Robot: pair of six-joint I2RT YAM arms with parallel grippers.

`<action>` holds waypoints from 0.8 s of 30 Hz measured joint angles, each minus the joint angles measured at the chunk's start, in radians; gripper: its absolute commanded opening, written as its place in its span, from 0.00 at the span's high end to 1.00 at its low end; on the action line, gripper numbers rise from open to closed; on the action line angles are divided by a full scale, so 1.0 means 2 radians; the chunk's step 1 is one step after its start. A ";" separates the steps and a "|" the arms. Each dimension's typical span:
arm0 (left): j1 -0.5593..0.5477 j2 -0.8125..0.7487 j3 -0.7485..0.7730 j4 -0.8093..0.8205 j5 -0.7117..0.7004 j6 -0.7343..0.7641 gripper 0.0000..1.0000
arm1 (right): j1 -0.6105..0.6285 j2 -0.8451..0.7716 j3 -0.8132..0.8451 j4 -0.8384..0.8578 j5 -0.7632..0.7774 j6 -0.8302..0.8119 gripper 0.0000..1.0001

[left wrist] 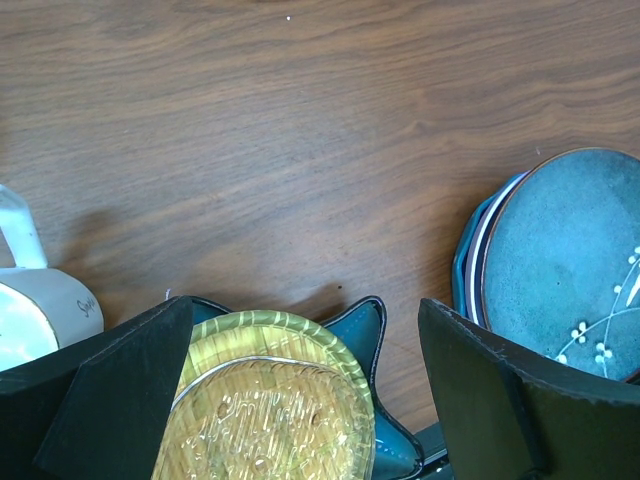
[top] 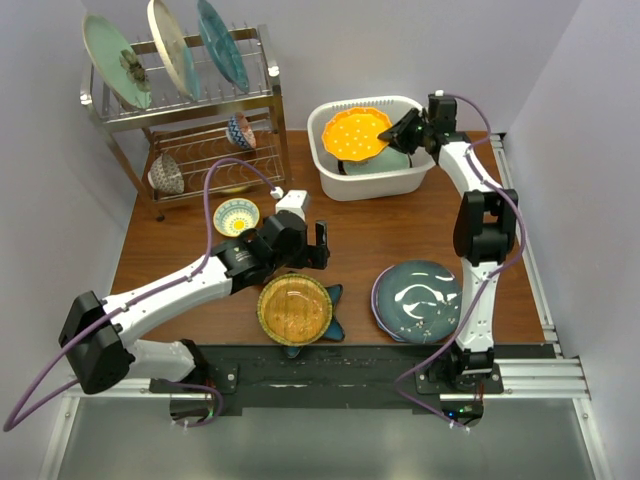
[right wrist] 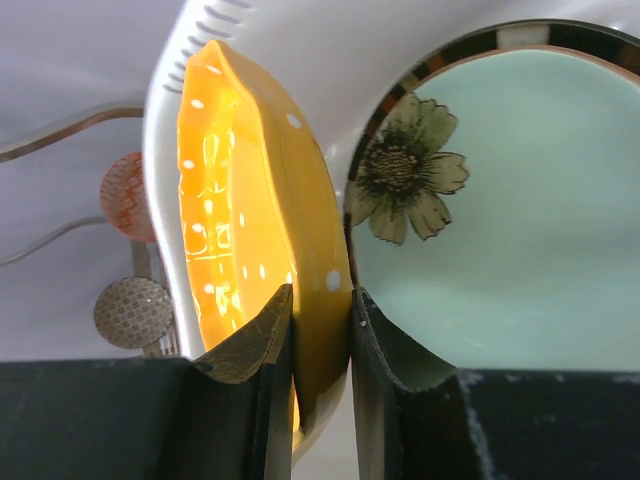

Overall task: Place the plates into the plastic bin on the countertop
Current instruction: Place the plate in the plastic bin.

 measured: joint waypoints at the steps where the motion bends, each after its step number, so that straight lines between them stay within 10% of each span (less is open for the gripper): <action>1: 0.000 0.000 0.000 0.000 0.000 0.000 0.01 | 0.000 0.007 0.005 -0.005 0.001 -0.002 1.00; 24: 0.000 -0.013 -0.003 -0.001 -0.006 0.000 0.01 | -0.003 0.042 0.021 -0.048 0.027 -0.031 1.00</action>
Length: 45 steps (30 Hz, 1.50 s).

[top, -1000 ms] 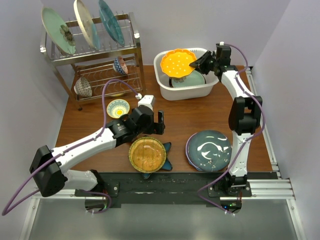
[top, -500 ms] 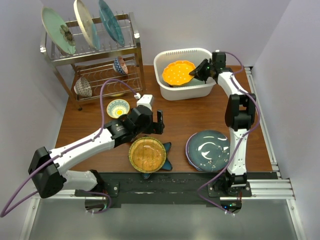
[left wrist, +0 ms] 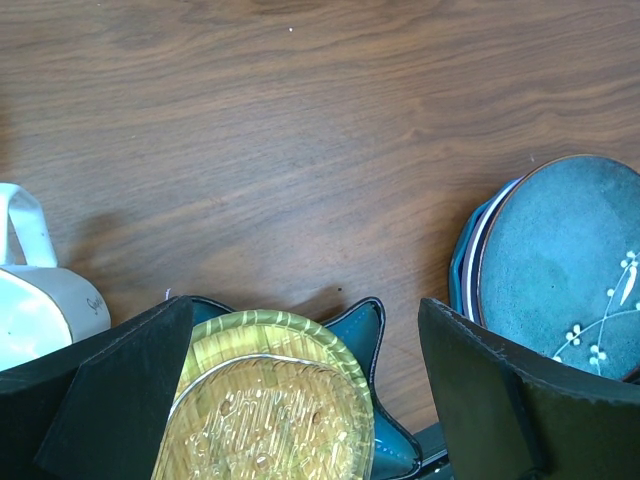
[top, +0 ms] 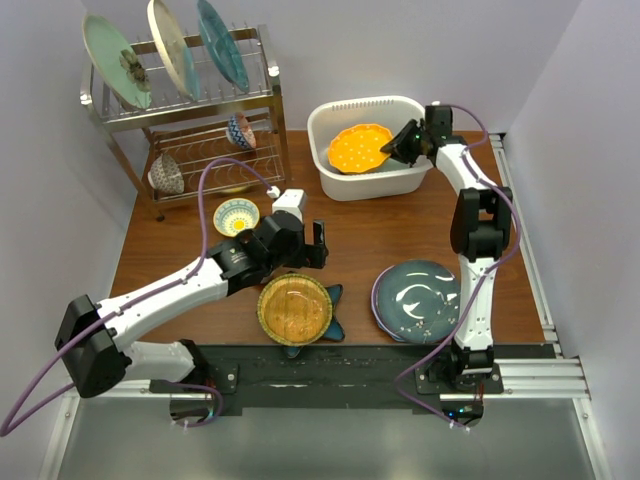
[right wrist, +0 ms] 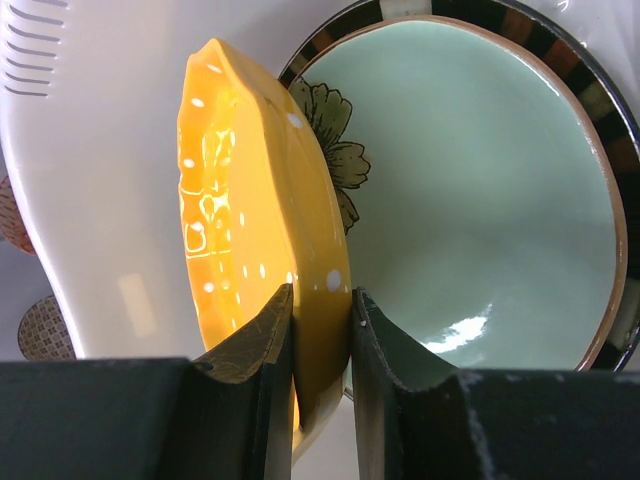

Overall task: Place the plates into the plastic bin on the countertop
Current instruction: Place the plate in the plastic bin.

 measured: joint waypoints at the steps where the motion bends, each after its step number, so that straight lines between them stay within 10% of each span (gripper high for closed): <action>1: 0.000 -0.001 -0.001 0.000 -0.001 0.000 0.01 | -0.001 0.000 0.000 0.000 0.000 -0.001 1.00; 15: 0.000 -0.006 -0.004 -0.002 -0.002 0.000 0.01 | -0.005 0.000 -0.001 -0.008 0.003 -0.009 0.67; 45: 0.000 -0.041 -0.013 -0.010 -0.002 0.000 0.00 | -0.012 -0.009 -0.005 -0.002 -0.010 -0.006 0.46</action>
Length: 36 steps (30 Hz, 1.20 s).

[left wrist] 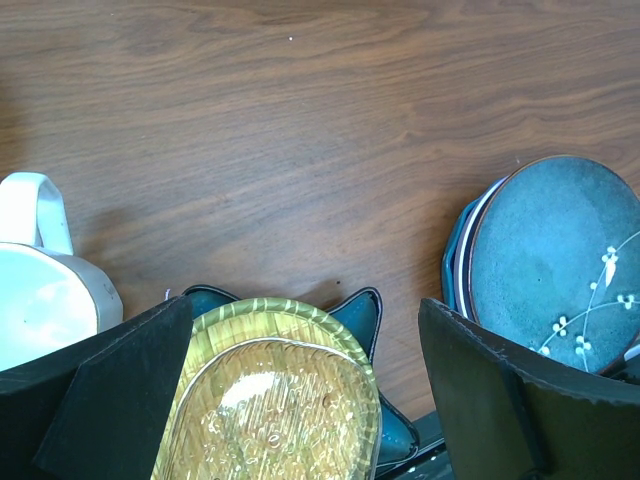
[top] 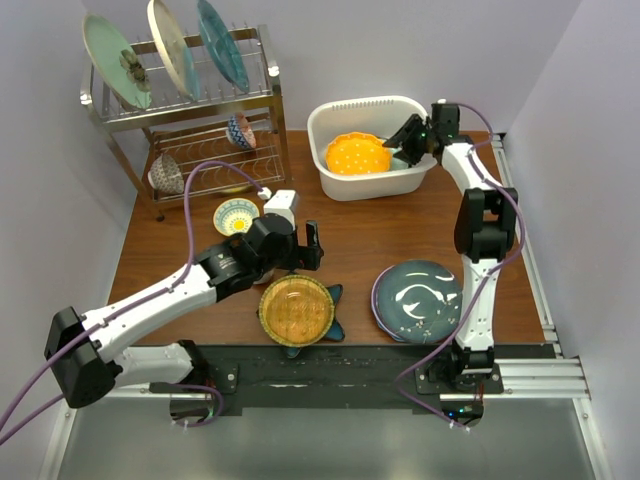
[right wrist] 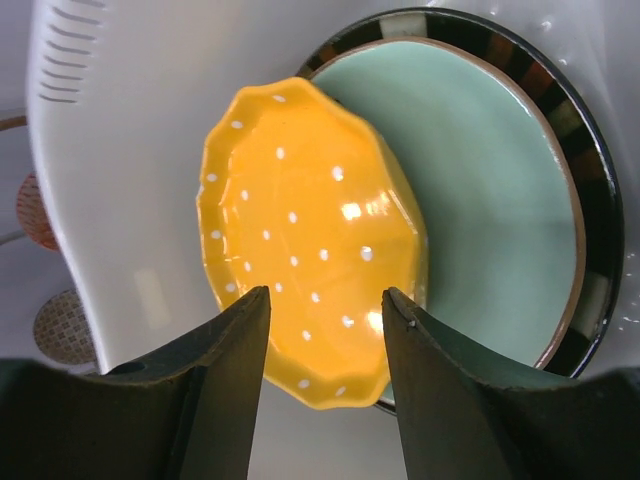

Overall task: Place the plates into the plastic bin on the countertop
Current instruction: Place the plate in the plastic bin, then pick up the plate from the corner of the board.

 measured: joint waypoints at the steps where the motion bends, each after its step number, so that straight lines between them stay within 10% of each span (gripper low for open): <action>1: 0.000 -0.001 0.000 0.000 0.000 0.000 0.00 | -0.001 -0.003 -0.001 0.003 -0.004 0.001 0.46; 36: 0.000 -0.026 -0.037 0.050 0.058 -0.006 0.00 | 0.002 -0.355 -0.193 -0.064 -0.038 -0.083 0.19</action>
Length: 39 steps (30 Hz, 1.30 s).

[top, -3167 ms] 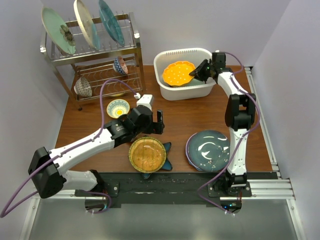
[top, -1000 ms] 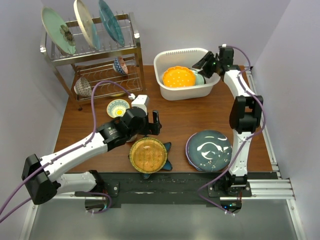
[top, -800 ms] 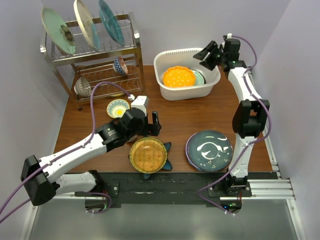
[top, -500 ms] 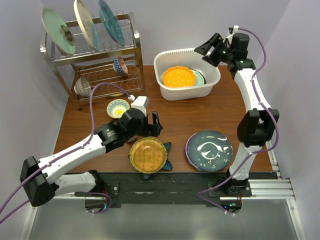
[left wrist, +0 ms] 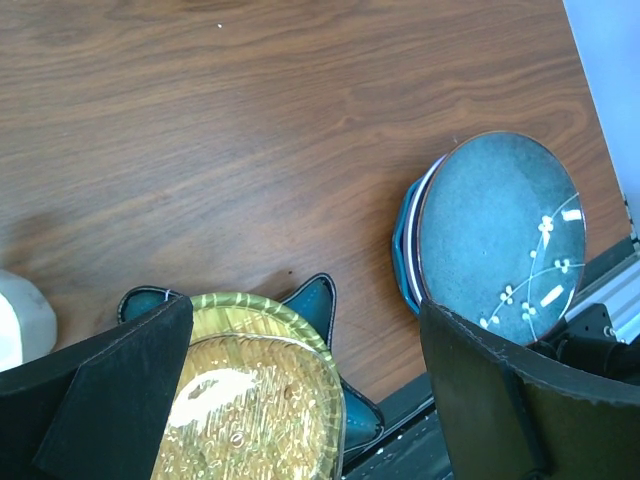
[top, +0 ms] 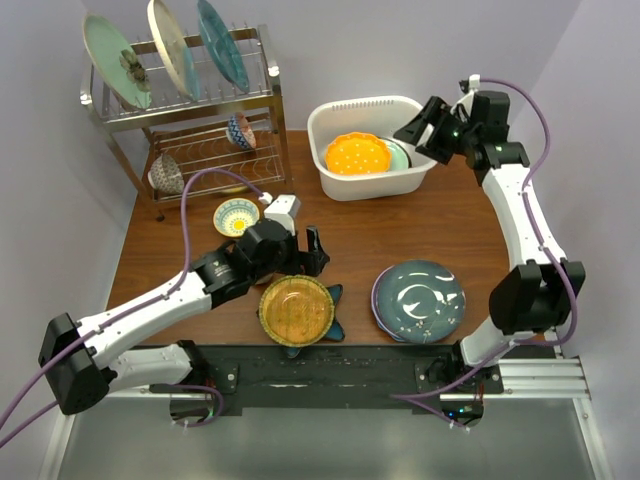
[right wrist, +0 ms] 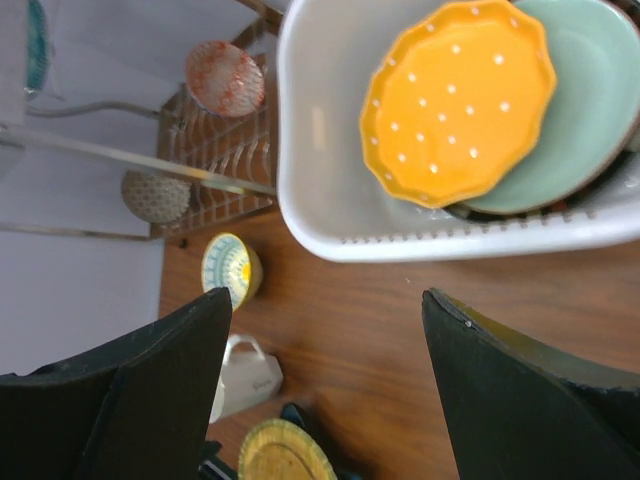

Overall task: Place the plates into the plastic bin on the countertop
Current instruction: Pick up the plate from the corner of the board.

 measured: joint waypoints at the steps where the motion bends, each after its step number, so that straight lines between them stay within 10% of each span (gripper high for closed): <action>1: 0.000 0.000 -0.002 0.005 0.003 0.000 0.00 | 0.001 -0.012 -0.013 -0.005 0.008 -0.006 0.19; 39: -0.064 0.194 0.034 0.138 0.141 -0.021 0.03 | 0.001 -0.218 -0.364 -0.114 0.210 -0.070 0.19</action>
